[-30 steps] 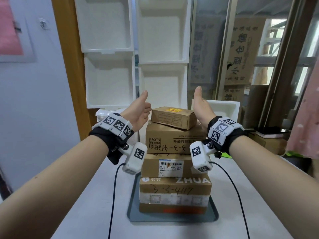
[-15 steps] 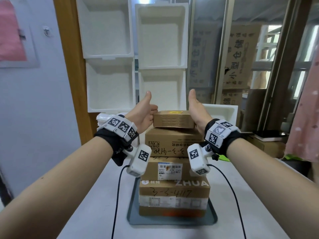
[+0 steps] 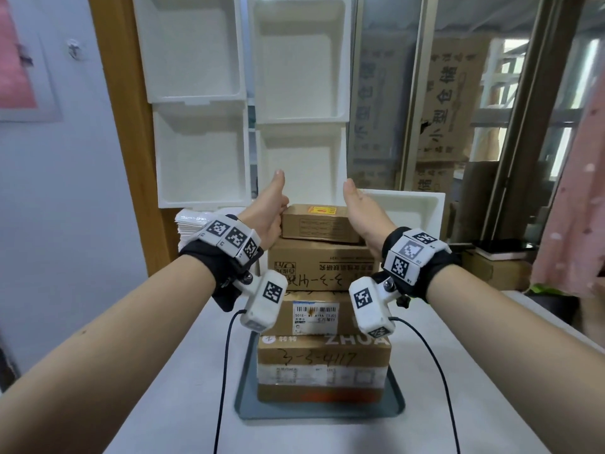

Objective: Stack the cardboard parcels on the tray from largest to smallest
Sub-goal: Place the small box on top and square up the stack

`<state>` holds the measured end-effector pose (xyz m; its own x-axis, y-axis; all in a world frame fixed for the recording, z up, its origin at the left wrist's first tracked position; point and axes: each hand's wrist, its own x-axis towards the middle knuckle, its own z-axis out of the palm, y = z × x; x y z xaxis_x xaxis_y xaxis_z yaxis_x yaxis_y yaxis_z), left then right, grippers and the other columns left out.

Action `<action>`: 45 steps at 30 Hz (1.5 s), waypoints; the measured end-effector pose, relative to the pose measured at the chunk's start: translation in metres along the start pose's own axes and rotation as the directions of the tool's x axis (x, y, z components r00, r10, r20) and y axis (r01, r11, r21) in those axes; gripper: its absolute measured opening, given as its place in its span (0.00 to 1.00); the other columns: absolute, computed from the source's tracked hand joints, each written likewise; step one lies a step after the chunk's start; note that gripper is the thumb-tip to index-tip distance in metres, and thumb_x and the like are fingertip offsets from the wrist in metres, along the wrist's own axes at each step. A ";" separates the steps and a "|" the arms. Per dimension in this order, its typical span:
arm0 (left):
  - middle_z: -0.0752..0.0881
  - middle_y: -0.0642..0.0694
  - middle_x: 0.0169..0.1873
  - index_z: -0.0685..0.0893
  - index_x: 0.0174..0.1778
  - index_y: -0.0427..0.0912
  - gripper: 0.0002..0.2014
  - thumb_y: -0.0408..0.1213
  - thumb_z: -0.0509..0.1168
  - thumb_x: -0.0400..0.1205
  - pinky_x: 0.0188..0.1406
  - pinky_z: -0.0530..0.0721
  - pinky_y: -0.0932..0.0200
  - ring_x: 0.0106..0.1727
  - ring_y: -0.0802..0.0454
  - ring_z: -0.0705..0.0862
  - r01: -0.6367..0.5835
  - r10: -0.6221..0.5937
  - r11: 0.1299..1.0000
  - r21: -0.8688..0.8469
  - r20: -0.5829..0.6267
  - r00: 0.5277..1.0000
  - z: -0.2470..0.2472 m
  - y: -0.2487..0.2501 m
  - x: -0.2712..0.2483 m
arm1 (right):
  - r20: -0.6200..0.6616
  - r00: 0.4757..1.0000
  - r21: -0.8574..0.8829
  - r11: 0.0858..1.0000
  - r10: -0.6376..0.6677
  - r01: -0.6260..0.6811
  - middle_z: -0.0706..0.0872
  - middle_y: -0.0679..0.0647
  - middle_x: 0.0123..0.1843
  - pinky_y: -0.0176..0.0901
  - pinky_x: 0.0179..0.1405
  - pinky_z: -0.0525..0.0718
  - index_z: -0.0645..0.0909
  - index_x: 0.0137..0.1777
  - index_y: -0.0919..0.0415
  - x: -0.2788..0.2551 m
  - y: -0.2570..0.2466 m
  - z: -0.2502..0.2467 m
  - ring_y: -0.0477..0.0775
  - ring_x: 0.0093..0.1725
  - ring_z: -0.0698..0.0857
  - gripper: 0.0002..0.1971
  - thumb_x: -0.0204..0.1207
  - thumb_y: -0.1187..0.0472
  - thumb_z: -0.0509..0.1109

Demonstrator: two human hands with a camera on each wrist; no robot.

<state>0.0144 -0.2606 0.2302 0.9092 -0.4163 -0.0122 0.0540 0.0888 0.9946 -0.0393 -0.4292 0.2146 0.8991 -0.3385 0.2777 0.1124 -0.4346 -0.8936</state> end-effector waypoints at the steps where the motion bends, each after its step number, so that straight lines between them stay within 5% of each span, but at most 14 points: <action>1: 0.56 0.37 0.85 0.49 0.85 0.34 0.50 0.71 0.47 0.79 0.82 0.60 0.41 0.83 0.41 0.60 0.002 -0.002 1.000 -0.006 -0.011 1.000 0.002 0.000 0.000 | 0.008 1.000 -0.017 1.000 0.005 -0.005 0.58 0.57 0.87 0.59 0.82 0.58 0.54 0.86 0.62 -0.001 0.001 0.001 0.58 0.85 0.59 0.46 0.78 0.28 0.44; 10: 0.56 0.37 0.85 0.46 0.86 0.39 0.49 0.70 0.49 0.79 0.82 0.60 0.43 0.84 0.42 0.60 -0.015 0.015 1.000 0.001 -0.020 1.000 0.013 0.001 -0.023 | 0.015 1.000 -0.034 0.999 0.016 -0.016 0.60 0.60 0.86 0.59 0.82 0.58 0.56 0.85 0.64 0.002 0.002 -0.005 0.61 0.84 0.60 0.43 0.81 0.31 0.44; 13: 0.62 0.33 0.82 0.47 0.85 0.36 0.45 0.68 0.46 0.83 0.65 0.78 0.50 0.74 0.43 0.75 -0.006 0.006 1.000 0.015 -0.013 1.000 0.018 0.000 -0.028 | 0.009 1.000 -0.076 0.997 0.004 -0.003 0.62 0.59 0.85 0.60 0.80 0.60 0.58 0.85 0.63 0.000 0.005 -0.004 0.61 0.83 0.62 0.42 0.82 0.32 0.43; 17: 0.68 0.32 0.78 0.49 0.85 0.33 0.43 0.66 0.45 0.84 0.51 0.79 0.54 0.62 0.45 0.82 0.008 -0.008 0.999 0.039 0.000 1.000 0.022 0.002 -0.035 | 0.018 1.000 -0.101 0.995 -0.003 0.005 0.64 0.61 0.85 0.60 0.81 0.61 0.59 0.84 0.64 -0.001 0.003 -0.004 0.62 0.83 0.64 0.42 0.82 0.32 0.42; 21: 0.71 0.34 0.77 0.52 0.85 0.37 0.41 0.65 0.46 0.85 0.62 0.75 0.54 0.69 0.44 0.79 -0.018 0.018 0.998 0.059 -0.002 1.000 0.020 -0.004 -0.032 | 0.017 1.000 -0.218 0.976 -0.012 0.015 0.69 0.62 0.82 0.56 0.79 0.65 0.64 0.82 0.66 -0.001 0.009 -0.002 0.62 0.80 0.69 0.40 0.83 0.34 0.42; 24: 0.82 0.35 0.64 0.58 0.83 0.36 0.38 0.64 0.46 0.86 0.61 0.79 0.53 0.59 0.47 0.84 -0.033 0.031 0.996 0.081 0.025 0.999 0.022 -0.007 -0.033 | 0.019 1.000 -0.276 0.961 0.001 0.005 0.74 0.64 0.78 0.57 0.76 0.69 0.68 0.79 0.68 0.003 0.012 -0.003 0.63 0.75 0.73 0.37 0.85 0.37 0.44; 29: 0.69 0.35 0.78 0.58 0.82 0.39 0.38 0.65 0.47 0.85 0.73 0.73 0.48 0.75 0.44 0.74 -0.045 0.043 0.997 0.055 0.037 0.998 0.016 -0.004 -0.035 | 0.050 0.998 -0.228 0.973 0.039 -0.026 0.70 0.62 0.81 0.60 0.78 0.66 0.64 0.82 0.66 -0.003 0.000 -0.005 0.62 0.78 0.71 0.43 0.80 0.31 0.44; 32: 0.52 0.42 0.86 0.47 0.86 0.40 0.40 0.63 0.45 0.86 0.84 0.53 0.48 0.86 0.47 0.52 -0.124 0.124 0.992 0.010 -0.025 0.992 0.002 -0.001 -0.030 | -0.037 0.999 -0.097 0.995 0.013 -0.016 0.63 0.58 0.85 0.58 0.82 0.60 0.59 0.85 0.63 -0.010 -0.007 -0.018 0.59 0.83 0.63 0.42 0.81 0.31 0.43; 39: 0.53 0.44 0.86 0.50 0.86 0.40 0.40 0.66 0.39 0.85 0.84 0.50 0.50 0.86 0.48 0.52 -0.101 0.104 0.994 0.037 -0.100 0.990 -0.032 -0.039 -0.028 | -0.126 0.971 0.152 0.971 0.205 -0.185 0.62 0.57 0.86 0.55 0.81 0.58 0.56 0.85 0.62 -0.037 0.030 -0.038 0.58 0.84 0.62 0.46 0.78 0.27 0.40; 42: 0.69 0.40 0.80 0.63 0.83 0.39 0.45 0.71 0.40 0.81 0.77 0.67 0.47 0.81 0.45 0.67 -0.025 0.025 1.000 0.001 -0.045 0.999 -0.030 -0.068 -0.028 | -0.081 0.957 0.253 0.934 0.280 -0.252 0.63 0.55 0.85 0.57 0.83 0.58 0.59 0.85 0.60 -0.046 0.058 -0.027 0.56 0.83 0.63 0.53 0.71 0.21 0.40; 45: 0.86 0.40 0.63 0.78 0.72 0.49 0.38 0.69 0.37 0.83 0.53 0.85 0.48 0.63 0.45 0.84 -0.021 0.020 1.000 -0.019 -0.030 0.999 -0.022 -0.086 -0.033 | -0.023 0.949 0.270 0.916 0.314 -0.296 0.74 0.55 0.79 0.57 0.81 0.63 0.71 0.79 0.59 -0.062 0.070 -0.013 0.55 0.79 0.71 0.54 0.68 0.19 0.39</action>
<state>-0.0112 -0.2351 0.1428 0.9222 -0.3866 0.0048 0.0431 0.1150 0.9924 -0.0931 -0.4491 0.1394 0.8787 -0.4773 -0.0088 -0.0494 -0.0727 -0.9961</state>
